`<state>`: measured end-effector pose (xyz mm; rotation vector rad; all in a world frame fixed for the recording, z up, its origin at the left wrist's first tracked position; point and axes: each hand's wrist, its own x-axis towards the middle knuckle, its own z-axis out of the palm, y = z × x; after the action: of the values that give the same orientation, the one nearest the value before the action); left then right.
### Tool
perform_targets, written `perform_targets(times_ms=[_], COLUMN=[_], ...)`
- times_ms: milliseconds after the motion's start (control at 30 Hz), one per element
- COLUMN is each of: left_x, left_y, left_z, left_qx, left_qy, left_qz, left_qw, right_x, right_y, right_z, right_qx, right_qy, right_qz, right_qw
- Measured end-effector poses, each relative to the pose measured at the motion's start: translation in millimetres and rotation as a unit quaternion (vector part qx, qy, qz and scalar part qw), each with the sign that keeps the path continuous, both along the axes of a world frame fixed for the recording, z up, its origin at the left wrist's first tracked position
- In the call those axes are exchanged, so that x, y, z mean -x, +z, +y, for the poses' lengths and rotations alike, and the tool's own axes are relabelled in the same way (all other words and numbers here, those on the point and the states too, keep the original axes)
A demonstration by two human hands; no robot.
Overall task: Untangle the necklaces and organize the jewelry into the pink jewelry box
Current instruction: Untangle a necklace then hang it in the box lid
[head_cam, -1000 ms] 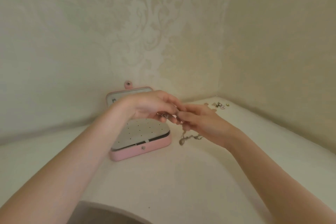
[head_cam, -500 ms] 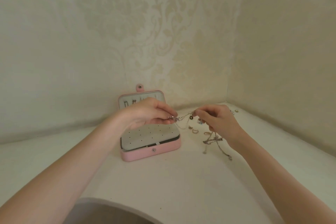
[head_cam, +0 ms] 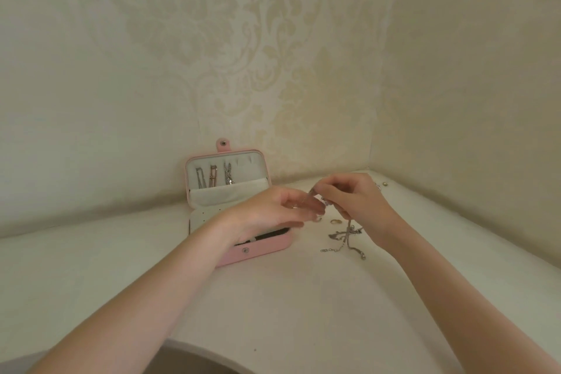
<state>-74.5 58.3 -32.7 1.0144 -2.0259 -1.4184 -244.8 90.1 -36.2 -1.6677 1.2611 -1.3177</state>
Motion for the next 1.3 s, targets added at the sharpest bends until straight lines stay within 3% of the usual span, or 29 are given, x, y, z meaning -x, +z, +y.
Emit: perform_targets(times_ms=[167, 333, 400, 533, 700, 967, 1300], left_x=[0, -5, -6, -8, -2, 7, 7], left_y=[-4, 5, 8, 18, 28, 25, 27], left_z=[4, -1, -3, -2, 5, 5, 7], left_qx=[-0.128, -0.155, -0.122, 0.009, 0.11, 0.175, 0.132], left_qy=[0.015, 0.092, 0.11, 0.124, 0.083, 0.087, 0.09], left_qz=[0.131, 0.193, 0.168, 0.037, -0.082, -0.142, -0.125], left_qw=[0.983, 0.964, 0.972, 0.992, 0.987, 0.97, 0.979], right_x=[12, 16, 15, 12, 10, 3, 3], right_y=[-2, -4, -7, -10, -10, -10, -8], right_z=[-3, -4, -4, -4, -3, -2, -1], right_qx=[-0.006, -0.036, -0.058, -0.092, -0.081, -0.088, -0.038], right_qy=[-0.04, -0.033, -0.007, 0.054, 0.156, 0.13, 0.086], right_qz=[-0.012, -0.012, 0.013, 0.063, -0.048, -0.138, -0.064], right_qw=[0.999, 0.999, 0.998, 0.992, 0.983, 0.978, 0.993])
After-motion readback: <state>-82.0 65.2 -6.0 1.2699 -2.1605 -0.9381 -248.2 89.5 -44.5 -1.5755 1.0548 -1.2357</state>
